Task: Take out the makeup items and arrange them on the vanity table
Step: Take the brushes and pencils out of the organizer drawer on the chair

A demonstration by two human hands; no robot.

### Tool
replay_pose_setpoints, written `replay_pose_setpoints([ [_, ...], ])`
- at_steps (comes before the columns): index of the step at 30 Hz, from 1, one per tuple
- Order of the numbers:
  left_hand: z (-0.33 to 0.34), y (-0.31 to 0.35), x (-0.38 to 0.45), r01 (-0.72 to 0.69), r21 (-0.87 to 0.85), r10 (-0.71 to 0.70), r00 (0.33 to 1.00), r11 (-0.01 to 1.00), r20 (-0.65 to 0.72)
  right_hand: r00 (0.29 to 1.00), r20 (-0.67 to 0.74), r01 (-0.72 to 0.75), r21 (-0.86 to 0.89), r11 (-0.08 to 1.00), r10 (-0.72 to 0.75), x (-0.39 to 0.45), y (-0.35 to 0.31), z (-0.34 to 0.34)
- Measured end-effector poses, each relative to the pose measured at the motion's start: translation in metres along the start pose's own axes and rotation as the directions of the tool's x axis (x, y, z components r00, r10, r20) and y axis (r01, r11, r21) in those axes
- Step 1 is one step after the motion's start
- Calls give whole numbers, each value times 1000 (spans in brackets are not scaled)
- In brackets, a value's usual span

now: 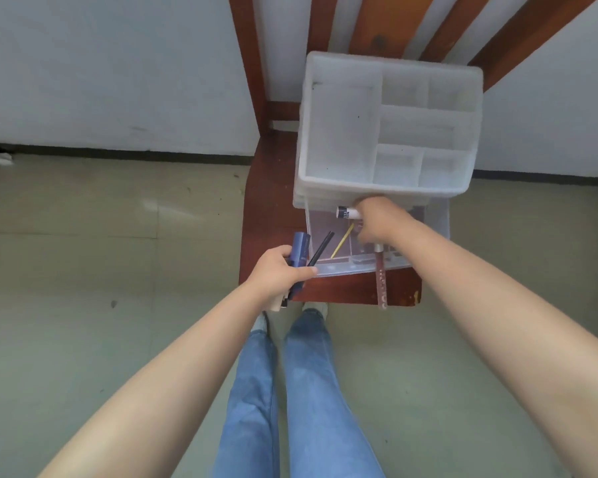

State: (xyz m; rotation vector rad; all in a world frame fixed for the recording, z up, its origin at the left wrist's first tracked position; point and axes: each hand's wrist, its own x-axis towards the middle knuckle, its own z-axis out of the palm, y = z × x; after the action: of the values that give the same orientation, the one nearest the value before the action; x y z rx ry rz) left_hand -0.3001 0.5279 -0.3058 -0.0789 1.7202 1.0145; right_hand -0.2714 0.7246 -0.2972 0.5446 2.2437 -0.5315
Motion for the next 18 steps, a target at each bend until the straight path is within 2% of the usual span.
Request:
replay_pose_setpoints([
  [7, 1, -2, -9, 126, -216, -110, 990, 968, 85, 986, 73, -149, 17, 989, 147, -2, -10, -6],
  [9, 5, -1, -12, 129, -285, -102, 989, 950, 109, 976, 117, -203, 174, 964, 185, -4, -7, -5],
  [11, 8, 0, -13, 128, -337, -94, 989, 933, 114, 960, 156, -275, 354, 894, 233, -8, -3, -6],
  [13, 10, -1, -13, 126, -346, -95, 990, 930, 106, 945, 156, -326, 502, 801, 287, -12, 3, -6],
  [15, 10, -4, -15, 134, -343, -105, 989, 930, 100, 921, 128, -355, 663, 659, 368, -19, 10, -3],
  [18, 13, -9, -21, 140, -407, -102, 988, 903, 113, 841, 151, -333, 901, 277, 520, -30, 24, 9],
])
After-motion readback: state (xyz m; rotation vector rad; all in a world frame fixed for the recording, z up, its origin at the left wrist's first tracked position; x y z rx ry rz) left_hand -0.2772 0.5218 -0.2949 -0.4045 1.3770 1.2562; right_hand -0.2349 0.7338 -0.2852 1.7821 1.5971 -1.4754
